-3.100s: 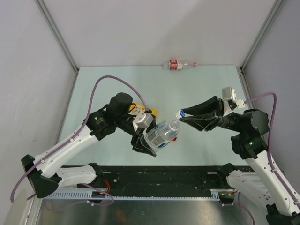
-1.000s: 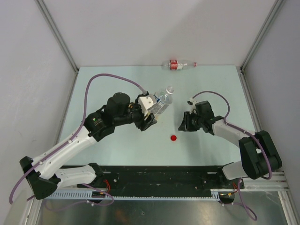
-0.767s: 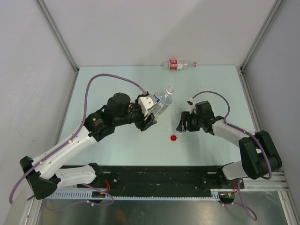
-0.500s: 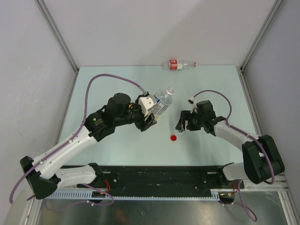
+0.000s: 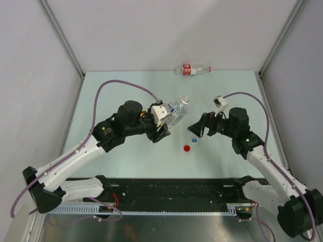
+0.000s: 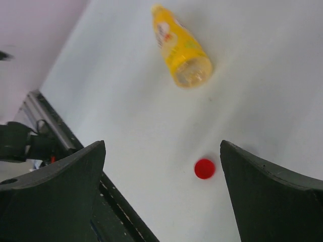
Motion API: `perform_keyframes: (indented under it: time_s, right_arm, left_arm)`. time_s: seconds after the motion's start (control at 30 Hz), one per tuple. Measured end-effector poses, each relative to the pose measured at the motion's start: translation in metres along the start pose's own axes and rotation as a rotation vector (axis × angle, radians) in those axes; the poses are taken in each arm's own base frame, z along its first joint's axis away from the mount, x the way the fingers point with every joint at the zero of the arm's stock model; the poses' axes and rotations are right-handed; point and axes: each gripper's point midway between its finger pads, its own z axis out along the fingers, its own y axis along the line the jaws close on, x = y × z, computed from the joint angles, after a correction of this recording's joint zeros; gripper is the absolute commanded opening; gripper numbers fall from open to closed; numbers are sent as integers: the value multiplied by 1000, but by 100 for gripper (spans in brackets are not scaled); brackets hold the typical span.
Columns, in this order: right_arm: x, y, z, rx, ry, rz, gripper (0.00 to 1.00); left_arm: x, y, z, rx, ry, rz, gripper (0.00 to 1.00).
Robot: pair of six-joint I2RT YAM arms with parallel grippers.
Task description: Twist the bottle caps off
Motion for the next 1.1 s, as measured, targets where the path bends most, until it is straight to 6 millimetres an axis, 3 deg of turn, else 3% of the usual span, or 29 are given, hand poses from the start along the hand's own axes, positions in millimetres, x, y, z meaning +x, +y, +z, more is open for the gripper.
perform_keyframes:
  time_s: [0.23,0.5,0.67,0.93,1.0,1.1]
  right_arm:
    - [-48,64,-43,-222,-209,-116,99]
    - [-82,128,-92,-460,-387,-216,99]
    - [-94,144,-103,-527,-438,-203,99]
    - [-105,151,-104,-571,-463,-157,94]
    - [-107,152,-105,-579,-467,-149,91]
    - [-108,154,-107,-588,-475,-148,75]
  left_arm:
    - [2,-13,7,39,14,14,0]
    - [4,-24,10,72,22,42,0]
    - [3,-35,11,110,21,72,0]
    - [4,-55,11,188,15,109,0]
    - [4,-58,11,203,15,118,0]
    - [4,-62,11,221,11,128,0]
